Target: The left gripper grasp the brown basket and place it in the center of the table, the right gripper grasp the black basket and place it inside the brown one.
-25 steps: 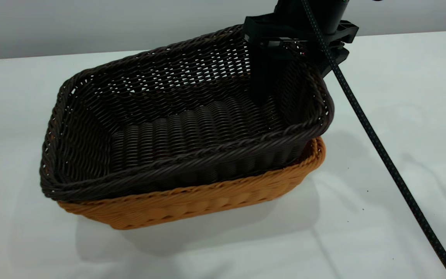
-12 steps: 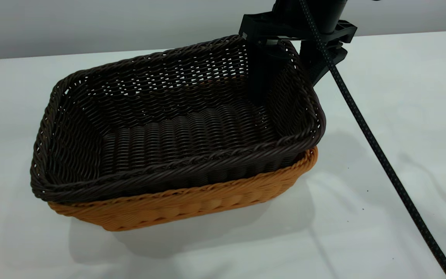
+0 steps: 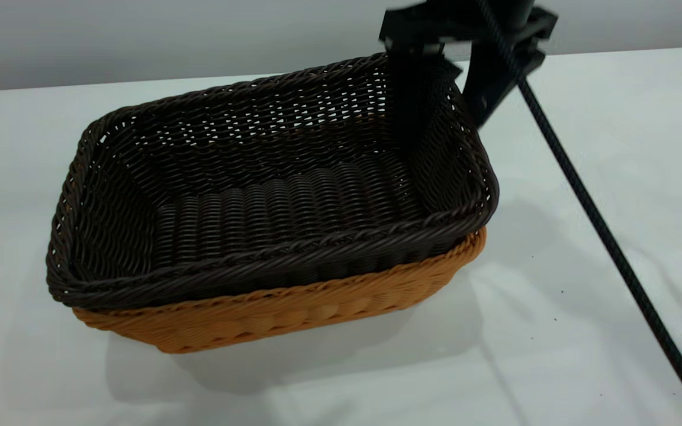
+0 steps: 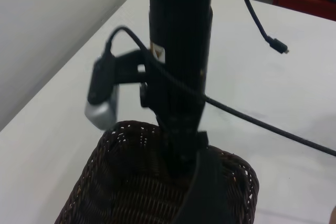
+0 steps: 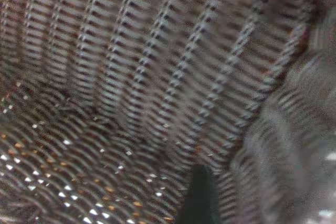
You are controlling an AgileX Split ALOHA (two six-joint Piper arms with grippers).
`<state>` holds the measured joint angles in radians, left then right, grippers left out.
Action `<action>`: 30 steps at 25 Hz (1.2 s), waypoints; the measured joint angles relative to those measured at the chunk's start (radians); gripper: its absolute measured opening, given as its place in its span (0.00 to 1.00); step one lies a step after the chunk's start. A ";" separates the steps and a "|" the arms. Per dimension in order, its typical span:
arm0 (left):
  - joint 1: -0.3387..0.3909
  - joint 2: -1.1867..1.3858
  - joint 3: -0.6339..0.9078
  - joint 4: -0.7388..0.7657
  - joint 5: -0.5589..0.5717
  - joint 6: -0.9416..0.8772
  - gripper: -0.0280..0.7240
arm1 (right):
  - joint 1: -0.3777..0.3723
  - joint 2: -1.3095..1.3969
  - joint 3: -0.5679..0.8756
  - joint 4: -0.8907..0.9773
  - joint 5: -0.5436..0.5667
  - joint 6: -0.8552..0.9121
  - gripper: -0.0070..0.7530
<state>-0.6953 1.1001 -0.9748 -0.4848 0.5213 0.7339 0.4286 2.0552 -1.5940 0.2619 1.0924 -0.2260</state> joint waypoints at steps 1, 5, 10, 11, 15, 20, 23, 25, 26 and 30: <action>0.000 0.000 0.000 0.000 0.000 0.000 0.74 | 0.000 -0.003 -0.020 -0.019 0.016 0.019 0.75; 0.000 0.000 0.000 0.000 0.000 -0.001 0.74 | 0.000 -0.018 -0.110 -0.091 0.095 0.057 0.75; 0.000 -0.001 0.000 0.020 -0.011 -0.001 0.74 | 0.000 -0.084 -0.158 -0.151 0.124 0.064 0.74; 0.000 -0.008 0.000 0.041 -0.011 -0.001 0.74 | 0.000 -0.104 -0.158 -0.147 0.117 0.064 0.72; 0.000 -0.032 0.000 0.112 -0.011 -0.012 0.72 | 0.000 -0.205 -0.158 -0.146 0.071 0.064 0.59; 0.000 -0.073 0.000 0.131 -0.012 -0.052 0.54 | 0.000 -0.349 -0.158 -0.158 0.072 0.073 0.32; 0.000 -0.097 0.000 0.131 -0.010 -0.060 0.35 | 0.000 -0.431 -0.158 -0.163 0.073 0.079 0.12; 0.000 -0.117 0.000 0.131 -0.009 -0.060 0.19 | 0.000 -0.487 -0.158 -0.164 0.061 0.083 0.05; 0.000 -0.128 0.000 0.131 -0.007 -0.060 0.14 | 0.000 -0.510 -0.158 -0.168 0.056 0.083 0.03; 0.000 -0.186 0.000 0.149 -0.008 -0.097 0.04 | 0.000 -0.615 -0.158 -0.210 0.041 0.083 0.02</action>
<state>-0.6953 0.9141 -0.9748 -0.3359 0.5133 0.6365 0.4286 1.4407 -1.7516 0.0521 1.1336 -0.1429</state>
